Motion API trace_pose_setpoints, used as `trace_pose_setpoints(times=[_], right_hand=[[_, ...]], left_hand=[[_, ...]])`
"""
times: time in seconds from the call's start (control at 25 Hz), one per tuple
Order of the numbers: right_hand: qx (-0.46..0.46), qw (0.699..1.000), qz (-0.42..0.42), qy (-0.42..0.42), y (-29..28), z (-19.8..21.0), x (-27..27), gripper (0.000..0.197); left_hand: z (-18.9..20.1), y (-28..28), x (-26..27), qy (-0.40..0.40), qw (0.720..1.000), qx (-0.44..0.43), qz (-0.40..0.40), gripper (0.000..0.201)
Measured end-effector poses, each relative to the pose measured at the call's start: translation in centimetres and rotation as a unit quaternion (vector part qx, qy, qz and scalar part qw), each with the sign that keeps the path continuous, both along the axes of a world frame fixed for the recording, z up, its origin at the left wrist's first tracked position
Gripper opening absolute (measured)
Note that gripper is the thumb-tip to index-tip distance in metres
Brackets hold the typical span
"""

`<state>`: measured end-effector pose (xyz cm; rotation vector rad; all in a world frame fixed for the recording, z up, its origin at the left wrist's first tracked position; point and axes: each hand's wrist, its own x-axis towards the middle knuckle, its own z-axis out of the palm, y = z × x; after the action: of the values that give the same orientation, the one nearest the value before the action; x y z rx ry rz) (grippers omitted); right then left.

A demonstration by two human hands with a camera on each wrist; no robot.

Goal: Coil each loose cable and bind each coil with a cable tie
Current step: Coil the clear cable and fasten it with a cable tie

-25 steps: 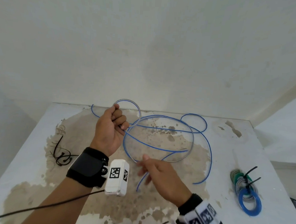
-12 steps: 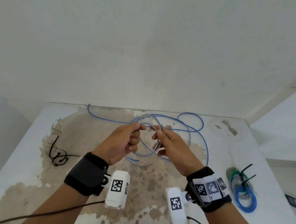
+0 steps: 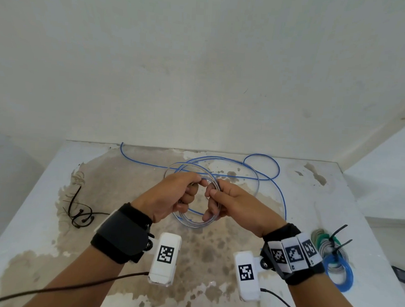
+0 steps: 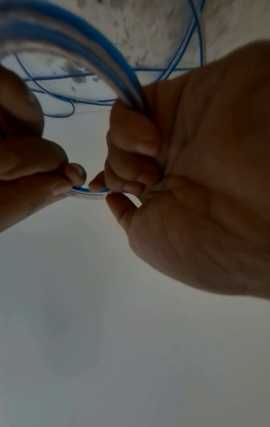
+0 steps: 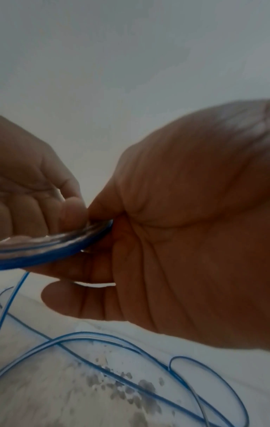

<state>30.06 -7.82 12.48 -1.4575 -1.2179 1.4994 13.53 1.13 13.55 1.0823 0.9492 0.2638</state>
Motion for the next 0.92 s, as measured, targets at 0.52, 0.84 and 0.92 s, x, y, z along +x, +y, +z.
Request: trace_pose_setpoints(times=[0.52,0.84,0.92], right_hand=[[0.076,0.978,-0.145,-0.133,1.2,-1.9,-1.9,0.029],[0.110,0.970,-0.180,-0.123,1.5,-3.7,-2.9,0.026],[0.109,0.969,-0.192,-0.112,1.6,-4.0,-2.9,0.029]], left_hand=[[-0.4,-1.7,1.8,0.045,0.992,0.063,0.097,0.043],[-0.8,-2.3,2.0,0.032,0.992,0.065,0.108,0.042],[-0.9,-2.4,2.0,0.016,0.991,0.057,0.118,0.041]])
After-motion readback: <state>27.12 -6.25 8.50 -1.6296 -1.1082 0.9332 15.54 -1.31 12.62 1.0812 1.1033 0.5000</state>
